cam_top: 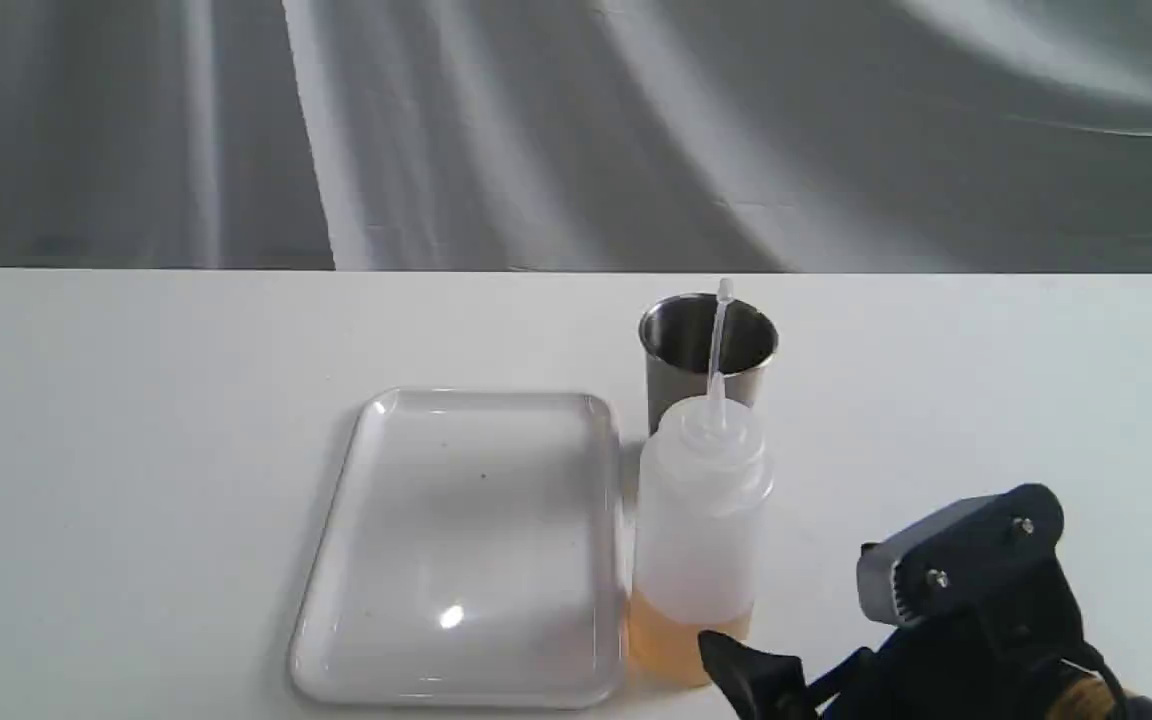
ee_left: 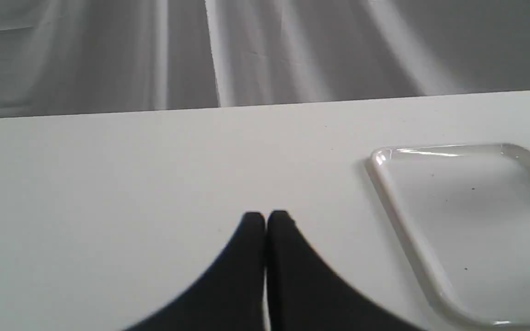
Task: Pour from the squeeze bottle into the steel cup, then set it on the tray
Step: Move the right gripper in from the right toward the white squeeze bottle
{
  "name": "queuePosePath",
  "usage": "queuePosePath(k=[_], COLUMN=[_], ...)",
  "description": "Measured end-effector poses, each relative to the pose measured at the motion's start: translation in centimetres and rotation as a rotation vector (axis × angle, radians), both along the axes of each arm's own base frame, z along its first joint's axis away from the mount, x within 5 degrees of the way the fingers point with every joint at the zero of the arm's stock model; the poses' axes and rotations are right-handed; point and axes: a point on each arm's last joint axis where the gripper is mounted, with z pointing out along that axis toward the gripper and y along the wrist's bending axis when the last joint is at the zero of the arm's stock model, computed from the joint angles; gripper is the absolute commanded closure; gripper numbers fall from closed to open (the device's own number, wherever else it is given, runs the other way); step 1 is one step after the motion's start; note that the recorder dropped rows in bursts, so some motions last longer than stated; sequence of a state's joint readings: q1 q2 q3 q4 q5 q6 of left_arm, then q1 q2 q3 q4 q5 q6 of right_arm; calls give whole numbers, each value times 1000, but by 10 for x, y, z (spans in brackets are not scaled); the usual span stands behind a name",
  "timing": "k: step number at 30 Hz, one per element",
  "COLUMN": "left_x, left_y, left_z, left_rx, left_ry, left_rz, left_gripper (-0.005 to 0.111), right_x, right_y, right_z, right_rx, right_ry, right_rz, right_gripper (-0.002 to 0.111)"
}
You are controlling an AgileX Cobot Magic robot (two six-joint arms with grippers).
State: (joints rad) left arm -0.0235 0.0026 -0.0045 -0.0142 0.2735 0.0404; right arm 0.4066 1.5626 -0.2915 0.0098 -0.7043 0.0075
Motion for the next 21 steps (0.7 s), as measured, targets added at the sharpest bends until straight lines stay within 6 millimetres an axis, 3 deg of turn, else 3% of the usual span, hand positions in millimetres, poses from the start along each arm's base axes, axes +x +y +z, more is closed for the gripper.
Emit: queuePosePath(k=[8, 21], left_x=[0, 0], left_y=[0, 0], left_z=[0, 0], left_rx=[0, 0], left_ry=[0, 0], left_rz=[0, 0], left_gripper=[107, 107], right_x=[15, 54], right_y=[7, 23], right_z=[9, -17], right_rx=[8, -11], right_ry=[-18, 40], right_rz=[0, -3], right_gripper=[3, 3])
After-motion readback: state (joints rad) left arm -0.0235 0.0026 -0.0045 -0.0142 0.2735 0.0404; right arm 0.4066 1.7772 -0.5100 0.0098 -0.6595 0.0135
